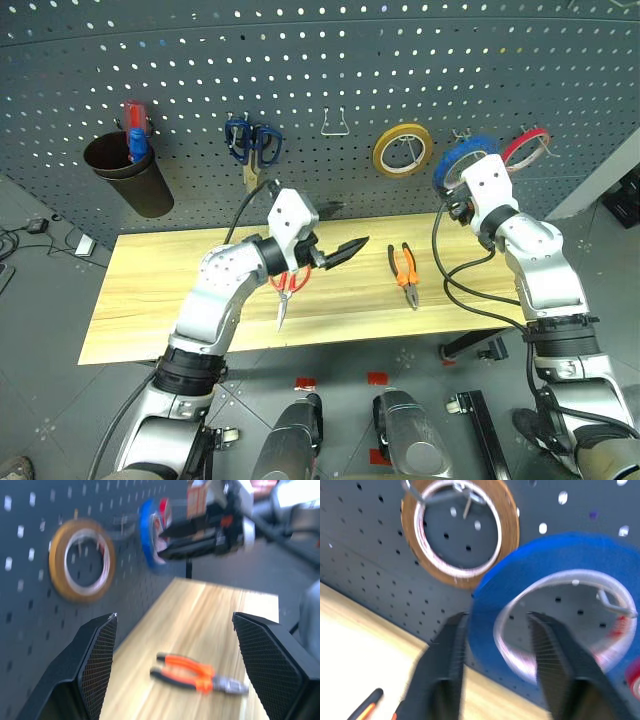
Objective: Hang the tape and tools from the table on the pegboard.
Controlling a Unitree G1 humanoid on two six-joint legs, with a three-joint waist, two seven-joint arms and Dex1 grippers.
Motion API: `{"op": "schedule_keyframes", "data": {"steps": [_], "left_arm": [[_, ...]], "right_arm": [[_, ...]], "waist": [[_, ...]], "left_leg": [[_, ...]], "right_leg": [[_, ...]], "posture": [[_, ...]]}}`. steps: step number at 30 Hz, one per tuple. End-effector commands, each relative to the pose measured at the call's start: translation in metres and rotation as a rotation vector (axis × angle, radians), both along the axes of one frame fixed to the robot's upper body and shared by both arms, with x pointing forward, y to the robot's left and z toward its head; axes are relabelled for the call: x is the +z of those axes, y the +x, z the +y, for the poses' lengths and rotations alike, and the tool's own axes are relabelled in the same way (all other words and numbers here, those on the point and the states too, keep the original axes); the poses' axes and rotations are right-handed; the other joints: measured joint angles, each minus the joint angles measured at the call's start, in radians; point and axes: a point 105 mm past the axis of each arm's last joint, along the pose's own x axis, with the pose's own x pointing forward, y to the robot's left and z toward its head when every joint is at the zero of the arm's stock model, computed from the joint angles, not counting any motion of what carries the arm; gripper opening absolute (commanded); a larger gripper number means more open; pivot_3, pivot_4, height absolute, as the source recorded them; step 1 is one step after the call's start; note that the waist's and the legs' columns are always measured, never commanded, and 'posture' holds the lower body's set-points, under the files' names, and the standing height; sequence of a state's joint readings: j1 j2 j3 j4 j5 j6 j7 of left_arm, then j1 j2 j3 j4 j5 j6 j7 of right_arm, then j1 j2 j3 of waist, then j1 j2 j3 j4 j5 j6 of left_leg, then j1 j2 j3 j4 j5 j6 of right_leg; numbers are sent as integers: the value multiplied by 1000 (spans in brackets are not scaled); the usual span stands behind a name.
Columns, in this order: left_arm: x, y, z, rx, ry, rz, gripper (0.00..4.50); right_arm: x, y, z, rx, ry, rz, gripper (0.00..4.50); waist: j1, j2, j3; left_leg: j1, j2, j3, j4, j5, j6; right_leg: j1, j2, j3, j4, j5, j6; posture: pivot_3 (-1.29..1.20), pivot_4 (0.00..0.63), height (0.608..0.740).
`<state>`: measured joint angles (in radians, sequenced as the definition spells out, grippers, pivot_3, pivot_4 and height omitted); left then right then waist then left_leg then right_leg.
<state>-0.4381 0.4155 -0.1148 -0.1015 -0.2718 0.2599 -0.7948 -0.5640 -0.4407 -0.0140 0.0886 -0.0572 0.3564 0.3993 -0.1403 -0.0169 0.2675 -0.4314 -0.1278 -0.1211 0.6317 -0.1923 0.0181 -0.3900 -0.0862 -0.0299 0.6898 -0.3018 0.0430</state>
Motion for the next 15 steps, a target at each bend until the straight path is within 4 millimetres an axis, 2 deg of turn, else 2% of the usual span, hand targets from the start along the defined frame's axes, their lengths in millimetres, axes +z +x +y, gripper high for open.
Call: {"op": "schedule_keyframes", "data": {"steps": [1,4,7,10,12,15], "left_arm": [[-5,-4,18,25,51,-27,3878],[-26,-12,37,41,152,0,3878],[-51,-26,62,50,276,48,3878],[-66,-36,82,67,345,87,3878],[-72,-42,90,70,382,102,3878],[-77,-48,98,62,428,110,3878]], "right_arm": [[-5,-13,6,-11,42,26,3592],[-26,-28,23,-5,104,131,4473],[-51,-40,38,-61,211,289,4473],[-70,-44,54,-116,299,435,4473],[-81,-43,58,-171,302,529,4473],[-89,-34,62,-225,292,567,4473]], "waist": [[0,0,0],[-2,1,-1],[-6,1,-2],[-4,2,-2],[0,2,-2],[2,2,-2]], "left_leg": [[0,0,0,0,0,0],[0,0,2,0,0,0],[1,0,6,-2,0,0],[0,0,11,-3,0,0],[0,0,11,-2,-2,4],[0,0,12,-2,0,5]], "right_leg": [[0,0,1,0,0,0],[-2,0,4,1,0,0],[-7,1,11,7,0,0],[-13,1,17,11,0,-1],[-15,1,18,13,1,-2],[-16,1,18,12,3,-3]], "posture": [[-267,212,740],[-267,215,740],[-261,217,740],[-256,221,740],[-248,233,740],[-236,246,740]]}}
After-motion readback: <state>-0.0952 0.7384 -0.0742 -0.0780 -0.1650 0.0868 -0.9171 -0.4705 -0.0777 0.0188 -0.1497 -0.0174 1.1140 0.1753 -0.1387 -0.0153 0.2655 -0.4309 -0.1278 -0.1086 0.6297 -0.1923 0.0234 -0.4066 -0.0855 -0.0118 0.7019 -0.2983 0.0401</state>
